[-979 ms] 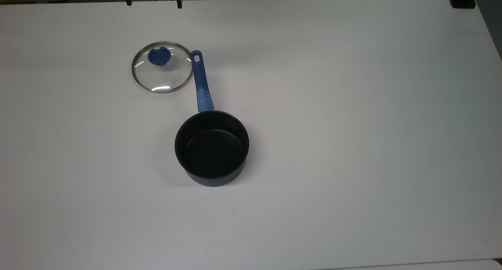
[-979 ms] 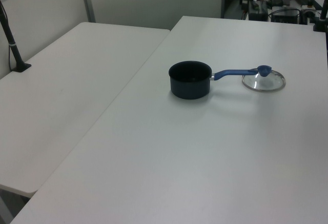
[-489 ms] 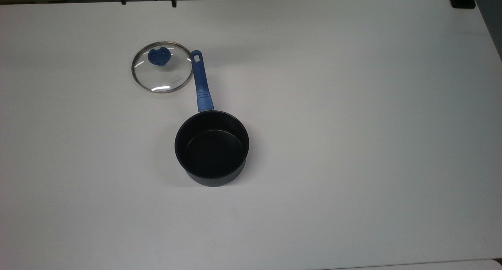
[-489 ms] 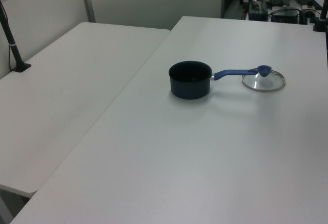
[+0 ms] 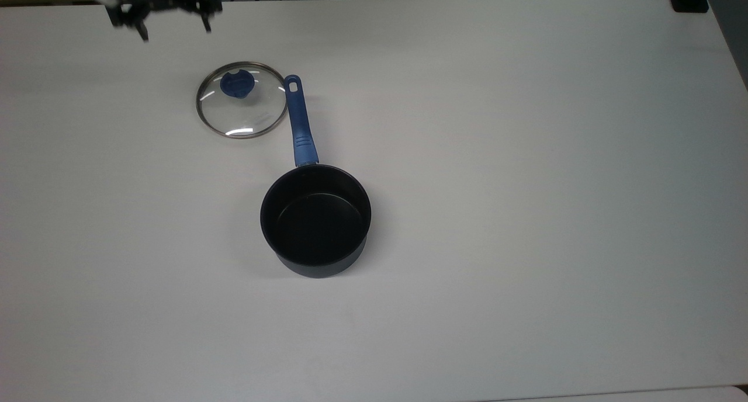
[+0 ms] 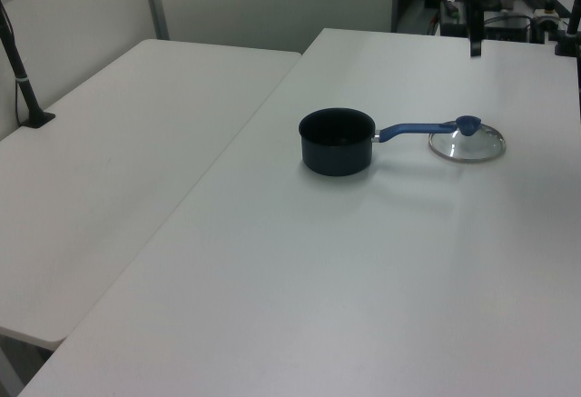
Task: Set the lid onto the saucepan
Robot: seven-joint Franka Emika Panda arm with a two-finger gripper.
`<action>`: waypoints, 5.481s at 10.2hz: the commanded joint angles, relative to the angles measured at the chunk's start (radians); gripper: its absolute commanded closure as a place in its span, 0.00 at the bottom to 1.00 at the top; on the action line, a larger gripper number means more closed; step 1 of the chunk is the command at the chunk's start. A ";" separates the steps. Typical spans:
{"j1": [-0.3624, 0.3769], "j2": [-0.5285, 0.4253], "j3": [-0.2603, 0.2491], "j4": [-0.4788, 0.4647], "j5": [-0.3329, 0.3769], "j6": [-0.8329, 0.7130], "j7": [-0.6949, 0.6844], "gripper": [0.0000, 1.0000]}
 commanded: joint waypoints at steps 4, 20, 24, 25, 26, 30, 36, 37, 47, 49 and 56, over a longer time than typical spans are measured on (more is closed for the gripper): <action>0.012 0.017 -0.007 -0.328 0.096 0.333 -0.008 0.00; -0.003 0.054 0.046 -0.207 0.147 0.197 0.007 0.58; -0.050 0.088 0.042 0.118 0.156 -0.064 0.108 0.58; -0.046 0.130 0.052 0.198 0.162 -0.071 0.185 0.58; -0.032 0.193 0.063 0.293 0.181 -0.078 0.292 0.58; 0.022 0.445 0.161 0.624 0.216 -0.038 0.697 0.58; 0.084 0.542 0.206 0.622 0.274 0.203 1.104 0.59; 0.091 0.558 0.209 0.622 0.274 0.215 1.122 0.59; 0.108 0.577 0.209 0.582 0.265 0.248 1.129 0.33; 0.108 0.553 0.209 0.574 0.262 0.244 1.127 0.00; 0.002 0.033 0.198 0.376 0.256 -0.119 0.983 0.00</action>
